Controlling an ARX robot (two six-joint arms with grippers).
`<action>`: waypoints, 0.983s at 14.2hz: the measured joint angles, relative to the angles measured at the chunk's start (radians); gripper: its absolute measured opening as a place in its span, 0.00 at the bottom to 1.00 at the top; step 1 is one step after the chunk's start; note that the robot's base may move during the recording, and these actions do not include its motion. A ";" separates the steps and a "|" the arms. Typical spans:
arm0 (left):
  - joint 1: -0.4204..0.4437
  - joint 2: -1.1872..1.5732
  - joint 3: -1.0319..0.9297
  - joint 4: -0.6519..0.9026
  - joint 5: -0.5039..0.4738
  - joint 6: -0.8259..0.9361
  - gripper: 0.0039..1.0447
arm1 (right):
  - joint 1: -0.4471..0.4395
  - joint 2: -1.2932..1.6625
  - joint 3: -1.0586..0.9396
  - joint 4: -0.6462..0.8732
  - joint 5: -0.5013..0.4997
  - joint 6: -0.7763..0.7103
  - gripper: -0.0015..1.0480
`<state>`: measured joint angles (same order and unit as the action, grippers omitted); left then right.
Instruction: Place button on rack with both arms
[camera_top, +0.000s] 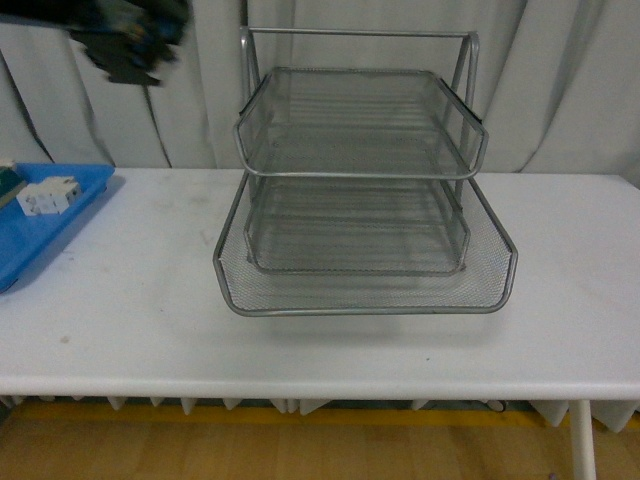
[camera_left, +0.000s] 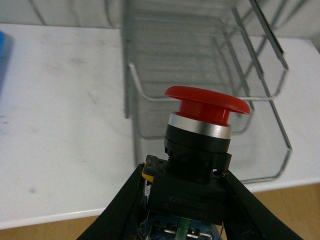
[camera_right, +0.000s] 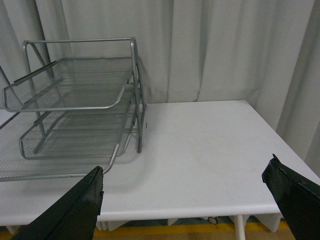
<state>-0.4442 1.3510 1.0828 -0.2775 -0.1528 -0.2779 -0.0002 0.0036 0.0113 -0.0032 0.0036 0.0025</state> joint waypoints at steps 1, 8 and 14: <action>-0.089 0.093 0.019 0.004 0.000 0.025 0.35 | 0.000 0.000 0.000 0.000 0.000 0.000 0.94; -0.212 0.509 0.307 -0.062 0.019 0.100 0.35 | 0.000 0.000 0.000 0.000 0.000 0.000 0.94; -0.197 0.747 0.538 -0.188 0.010 0.154 0.35 | 0.000 0.000 0.000 0.000 0.000 0.000 0.94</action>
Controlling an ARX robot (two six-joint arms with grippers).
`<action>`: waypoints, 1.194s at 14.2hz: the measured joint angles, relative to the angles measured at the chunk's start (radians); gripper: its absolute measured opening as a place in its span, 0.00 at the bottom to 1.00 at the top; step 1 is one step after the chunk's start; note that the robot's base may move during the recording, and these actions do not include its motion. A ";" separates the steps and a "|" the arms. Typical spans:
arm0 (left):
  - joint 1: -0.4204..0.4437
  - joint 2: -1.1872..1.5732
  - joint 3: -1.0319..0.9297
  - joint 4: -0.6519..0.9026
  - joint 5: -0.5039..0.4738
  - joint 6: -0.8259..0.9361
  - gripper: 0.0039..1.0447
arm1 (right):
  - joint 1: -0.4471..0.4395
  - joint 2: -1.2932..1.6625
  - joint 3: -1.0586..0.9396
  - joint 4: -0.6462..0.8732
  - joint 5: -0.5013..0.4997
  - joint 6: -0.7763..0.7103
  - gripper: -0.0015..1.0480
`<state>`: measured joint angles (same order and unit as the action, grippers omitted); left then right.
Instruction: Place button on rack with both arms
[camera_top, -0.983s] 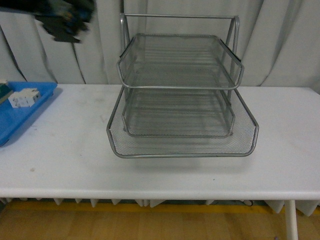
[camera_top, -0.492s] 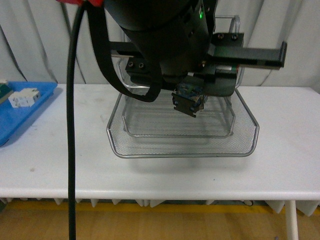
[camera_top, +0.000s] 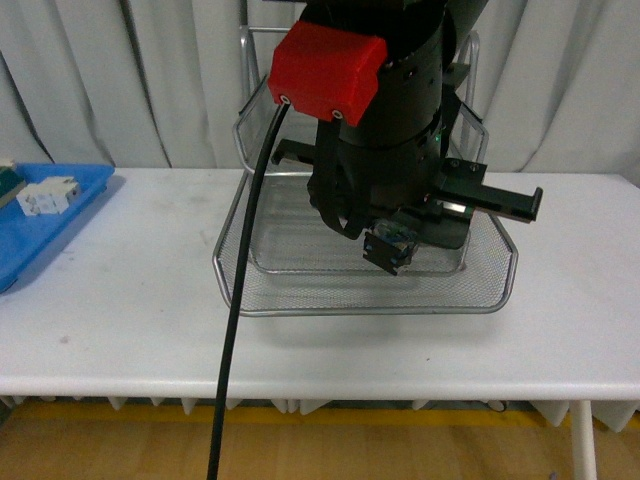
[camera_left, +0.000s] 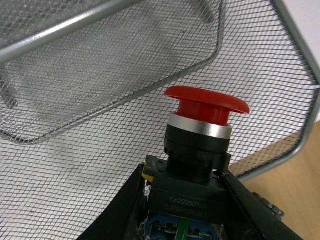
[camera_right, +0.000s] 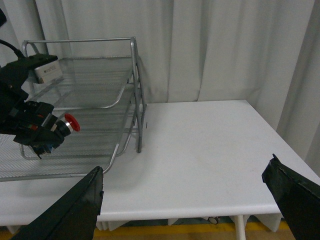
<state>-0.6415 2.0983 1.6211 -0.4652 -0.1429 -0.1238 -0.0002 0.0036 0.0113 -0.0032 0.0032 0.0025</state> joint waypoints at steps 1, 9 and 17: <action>0.010 0.037 0.033 -0.027 -0.013 0.000 0.35 | 0.000 0.000 0.000 0.000 0.000 0.000 0.94; 0.068 0.196 0.271 -0.136 0.014 -0.135 0.66 | 0.000 0.000 0.000 0.000 0.000 0.000 0.94; 0.073 -0.414 -0.294 0.381 0.018 -0.181 0.91 | 0.000 0.000 0.000 0.000 0.000 0.000 0.94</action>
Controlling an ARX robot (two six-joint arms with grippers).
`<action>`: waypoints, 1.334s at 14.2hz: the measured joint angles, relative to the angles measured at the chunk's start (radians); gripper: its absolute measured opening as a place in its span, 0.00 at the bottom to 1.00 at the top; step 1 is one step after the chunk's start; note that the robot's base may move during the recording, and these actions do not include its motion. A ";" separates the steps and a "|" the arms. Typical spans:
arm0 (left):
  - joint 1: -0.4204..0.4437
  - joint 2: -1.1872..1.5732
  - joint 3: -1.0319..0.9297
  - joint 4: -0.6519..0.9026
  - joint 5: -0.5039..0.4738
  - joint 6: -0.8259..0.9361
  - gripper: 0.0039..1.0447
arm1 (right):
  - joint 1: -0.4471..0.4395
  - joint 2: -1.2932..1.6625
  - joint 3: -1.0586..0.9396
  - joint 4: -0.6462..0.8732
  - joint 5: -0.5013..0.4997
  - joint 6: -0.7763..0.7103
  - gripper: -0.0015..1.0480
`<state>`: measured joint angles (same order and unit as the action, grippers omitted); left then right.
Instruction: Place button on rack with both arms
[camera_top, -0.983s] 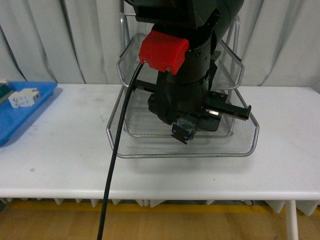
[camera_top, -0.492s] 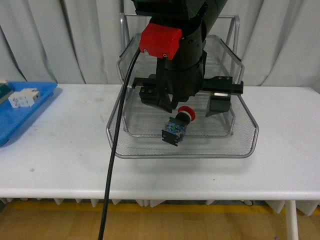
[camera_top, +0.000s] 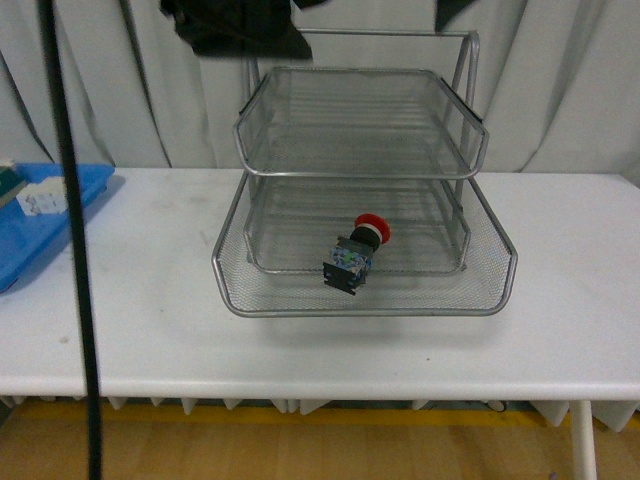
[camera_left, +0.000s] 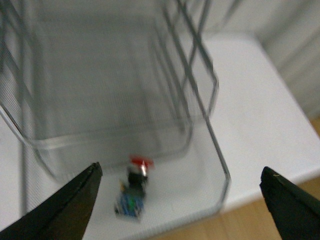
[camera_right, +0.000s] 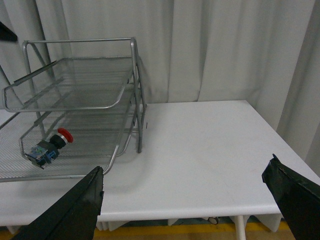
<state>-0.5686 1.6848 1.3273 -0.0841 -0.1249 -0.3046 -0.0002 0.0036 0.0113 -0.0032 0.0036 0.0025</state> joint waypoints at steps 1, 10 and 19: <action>0.018 -0.138 -0.220 0.330 -0.217 0.110 0.77 | 0.000 0.000 0.000 0.000 -0.002 0.000 0.94; 0.468 -1.149 -1.075 0.380 0.024 0.289 0.01 | 0.000 0.000 0.000 0.000 -0.003 0.000 0.94; 0.566 -1.400 -1.273 0.309 0.125 0.290 0.01 | 0.000 0.000 0.000 0.000 -0.003 0.000 0.94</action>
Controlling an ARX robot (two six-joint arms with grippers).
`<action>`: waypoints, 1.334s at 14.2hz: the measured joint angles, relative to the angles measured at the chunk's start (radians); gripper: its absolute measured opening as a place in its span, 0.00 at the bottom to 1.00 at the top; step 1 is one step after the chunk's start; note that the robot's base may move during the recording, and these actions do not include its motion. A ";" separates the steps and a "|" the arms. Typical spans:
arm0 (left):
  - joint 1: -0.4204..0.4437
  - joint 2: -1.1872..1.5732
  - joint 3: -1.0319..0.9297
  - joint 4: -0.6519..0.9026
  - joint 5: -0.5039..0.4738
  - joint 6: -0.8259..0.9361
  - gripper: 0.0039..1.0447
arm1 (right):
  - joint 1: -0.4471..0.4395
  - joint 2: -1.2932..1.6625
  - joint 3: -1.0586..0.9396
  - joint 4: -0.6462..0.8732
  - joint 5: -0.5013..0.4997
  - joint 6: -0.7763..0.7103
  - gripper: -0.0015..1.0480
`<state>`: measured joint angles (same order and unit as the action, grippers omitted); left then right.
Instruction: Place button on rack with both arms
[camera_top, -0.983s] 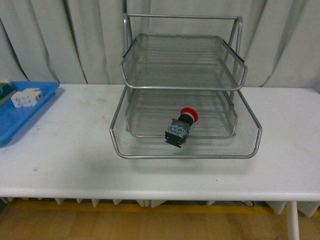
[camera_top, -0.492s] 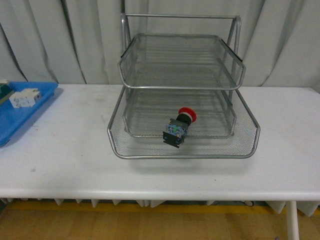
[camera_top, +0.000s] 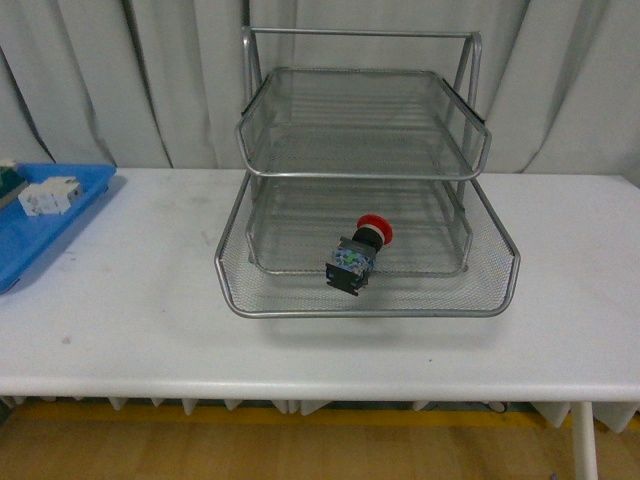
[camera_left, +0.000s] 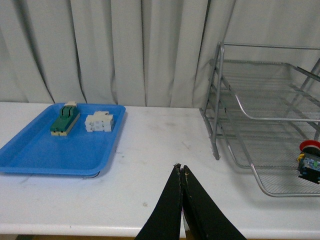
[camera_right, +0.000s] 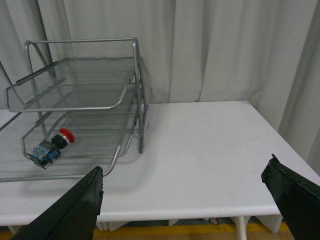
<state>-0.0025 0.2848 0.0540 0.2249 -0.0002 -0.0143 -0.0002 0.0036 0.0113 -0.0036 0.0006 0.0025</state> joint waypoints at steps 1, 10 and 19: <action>0.000 -0.015 -0.004 -0.009 0.000 0.000 0.01 | 0.000 0.000 0.000 0.000 0.000 0.000 0.94; 0.000 -0.276 -0.044 -0.234 0.000 0.000 0.01 | 0.000 0.000 0.000 0.001 0.000 0.000 0.94; 0.000 -0.276 -0.044 -0.228 0.000 0.000 0.48 | 0.070 0.396 0.062 0.336 0.188 0.051 0.94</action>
<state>-0.0025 0.0090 0.0097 -0.0029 -0.0002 -0.0143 0.0696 0.4000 0.0731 0.3325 0.1890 0.0540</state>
